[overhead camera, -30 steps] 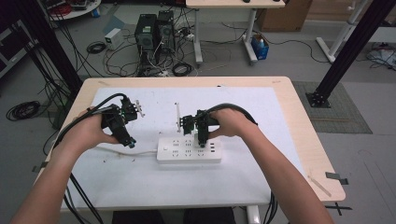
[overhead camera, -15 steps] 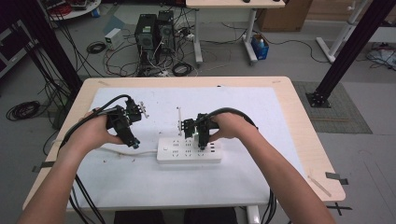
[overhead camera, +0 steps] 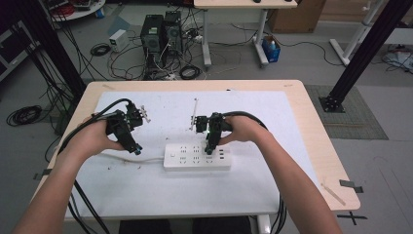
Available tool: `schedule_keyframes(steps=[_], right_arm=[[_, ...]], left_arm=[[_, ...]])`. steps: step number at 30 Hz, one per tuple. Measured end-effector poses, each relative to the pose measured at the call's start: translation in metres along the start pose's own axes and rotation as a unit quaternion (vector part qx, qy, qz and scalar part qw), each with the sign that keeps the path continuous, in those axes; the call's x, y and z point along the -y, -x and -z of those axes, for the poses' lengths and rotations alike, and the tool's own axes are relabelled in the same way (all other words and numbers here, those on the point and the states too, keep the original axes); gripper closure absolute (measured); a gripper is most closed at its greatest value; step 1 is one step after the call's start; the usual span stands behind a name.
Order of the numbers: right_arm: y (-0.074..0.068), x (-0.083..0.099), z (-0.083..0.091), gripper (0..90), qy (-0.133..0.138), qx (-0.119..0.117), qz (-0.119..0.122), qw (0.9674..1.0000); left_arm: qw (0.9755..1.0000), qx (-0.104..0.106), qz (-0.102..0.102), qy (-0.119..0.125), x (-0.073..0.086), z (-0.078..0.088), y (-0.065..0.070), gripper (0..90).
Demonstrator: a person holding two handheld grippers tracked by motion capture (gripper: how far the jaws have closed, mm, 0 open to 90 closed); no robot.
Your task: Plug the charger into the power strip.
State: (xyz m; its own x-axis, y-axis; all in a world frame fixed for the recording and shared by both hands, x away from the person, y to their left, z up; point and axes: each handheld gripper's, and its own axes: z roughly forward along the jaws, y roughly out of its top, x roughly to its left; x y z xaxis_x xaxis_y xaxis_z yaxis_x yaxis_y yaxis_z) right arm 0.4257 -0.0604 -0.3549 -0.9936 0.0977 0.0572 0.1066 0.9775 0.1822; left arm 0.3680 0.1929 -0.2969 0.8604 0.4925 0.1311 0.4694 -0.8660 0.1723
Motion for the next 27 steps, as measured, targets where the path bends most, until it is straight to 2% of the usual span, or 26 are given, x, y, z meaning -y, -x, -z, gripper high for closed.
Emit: schedule_keyframes(steps=[2, 4, 6, 9, 12, 14, 16, 18, 19, 21, 24, 27], right_arm=[[0.001, 0.005, 0.009, 41.1, 0.012, 0.008, -0.011, 0.9998], [0.0, 0.012, 0.017, 40.9, 0.02, 0.011, -0.02, 0.9996], [-0.003, 0.019, 0.026, 40.9, 0.024, 0.028, -0.026, 0.999], [-0.014, 0.025, 0.037, 39.7, 0.032, 0.056, -0.014, 0.9978], [-0.02, 0.037, 0.055, 32.5, 0.047, 0.074, -0.044, 0.9952], [-0.02, 0.051, 0.068, 30.6, 0.054, 0.097, -0.078, 0.9908], [-0.019, 0.069, 0.081, 28.3, 0.058, 0.104, -0.133, 0.9838], [-0.018, 0.09, 0.092, 25.4, 0.063, 0.112, -0.19, 0.9734], [-0.017, 0.1, 0.096, 22.7, 0.063, 0.115, -0.217, 0.9674], [-0.015, 0.119, 0.103, 22.6, 0.045, 0.13, -0.261, 0.9555], [-0.015, 0.146, 0.112, 22.6, 0.032, 0.149, -0.325, 0.9334], [-0.016, 0.166, 0.117, 22.6, 0.03, 0.159, -0.351, 0.9223]], left_arm=[[1.0, -0.001, 0.002, 0.003, 0.0, 0.0, -0.001, 24.6], [1.0, 0.0, -0.001, 0.006, -0.001, 0.0, -0.001, 24.6], [1.0, 0.001, -0.003, 0.007, -0.003, -0.001, -0.001, 24.6], [0.9999, -0.001, -0.007, 0.008, -0.003, 0.0, 0.0, 24.6], [0.9999, -0.009, 0.0, 0.008, -0.003, 0.003, -0.002, 24.6], [0.9998, -0.012, 0.011, 0.013, -0.003, 0.005, -0.005, 24.6], [0.9996, -0.011, 0.02, 0.017, -0.002, 0.006, -0.008, 24.6], [0.9995, -0.013, 0.025, 0.015, -0.002, 0.008, -0.011, 24.6], [0.9995, -0.013, 0.027, 0.014, -0.002, 0.009, -0.012, 24.6], [0.9995, -0.015, 0.025, 0.014, -0.002, 0.01, -0.015, 24.6], [0.9994, -0.015, 0.027, 0.016, -0.002, 0.012, -0.018, 24.6], [0.9993, -0.015, 0.03, 0.016, -0.003, 0.012, -0.02, 24.6]])
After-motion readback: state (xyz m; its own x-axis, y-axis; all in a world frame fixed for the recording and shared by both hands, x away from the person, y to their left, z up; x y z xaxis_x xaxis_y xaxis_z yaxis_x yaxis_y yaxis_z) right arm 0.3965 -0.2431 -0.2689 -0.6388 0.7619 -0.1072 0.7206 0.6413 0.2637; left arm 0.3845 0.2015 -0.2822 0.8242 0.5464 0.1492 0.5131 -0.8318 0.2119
